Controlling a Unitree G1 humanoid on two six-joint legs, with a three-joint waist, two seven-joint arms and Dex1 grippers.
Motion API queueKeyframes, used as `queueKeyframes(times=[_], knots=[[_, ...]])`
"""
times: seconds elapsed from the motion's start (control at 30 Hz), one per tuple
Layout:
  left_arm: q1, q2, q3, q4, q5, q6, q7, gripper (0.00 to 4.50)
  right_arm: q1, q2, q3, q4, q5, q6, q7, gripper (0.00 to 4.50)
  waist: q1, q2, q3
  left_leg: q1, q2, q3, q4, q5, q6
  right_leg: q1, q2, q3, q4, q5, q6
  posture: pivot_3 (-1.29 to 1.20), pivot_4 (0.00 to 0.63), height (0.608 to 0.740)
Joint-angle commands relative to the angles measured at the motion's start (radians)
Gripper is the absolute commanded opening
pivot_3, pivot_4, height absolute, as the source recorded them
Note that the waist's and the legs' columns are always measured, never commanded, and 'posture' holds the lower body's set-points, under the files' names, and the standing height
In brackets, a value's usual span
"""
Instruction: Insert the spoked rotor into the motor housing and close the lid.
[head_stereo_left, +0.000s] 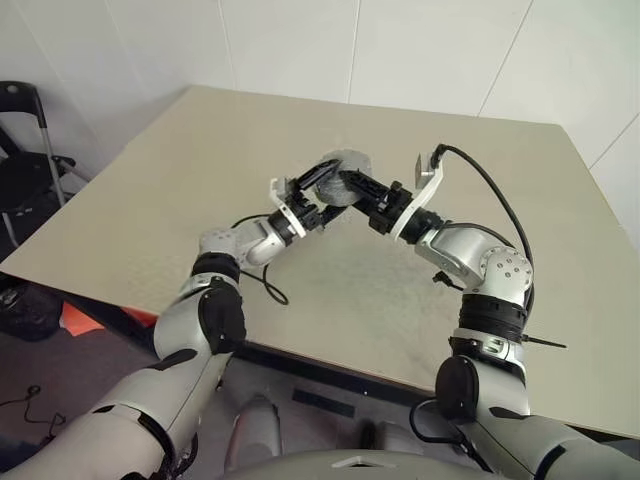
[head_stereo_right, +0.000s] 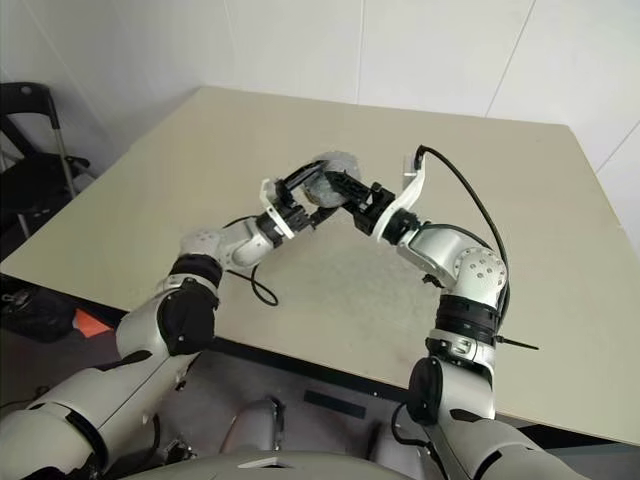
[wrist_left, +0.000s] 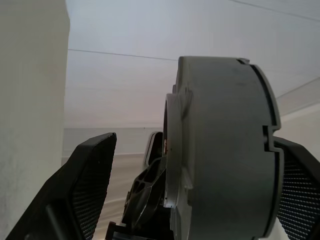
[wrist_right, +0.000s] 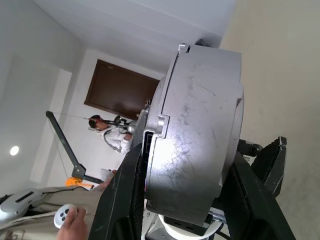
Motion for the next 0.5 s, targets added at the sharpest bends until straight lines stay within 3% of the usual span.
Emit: queueKeyframes(times=[0.03, 0.5], knots=[[-0.042, -0.014, 0.002, -0.027, -0.027, -0.019, 0.002, 4.46, -0.009, -0.015, 0.016, -0.07, 0.041, -0.025, 0.029, 2.0, 0.0, 0.0, 0.0, 0.0, 0.0, 0.0, 0.0, 0.0, 0.0, 0.0, 0.0, 0.0, 0.0, 0.0, 0.0, 0.0, 0.0, 0.74], [-0.04, 0.006, -0.038, -0.011, -0.001, -0.113, -0.015, 4.46, 0.001, -0.047, 0.056, -0.064, 0.029, -0.074, 0.039, 2.0, -0.001, 0.0, 0.0, 0.0, 0.002, -0.001, 0.014, 0.0, 0.0, 0.0, 0.0, 0.002, 0.013, 0.0, -0.001, 0.0, 0.0, 0.74]])
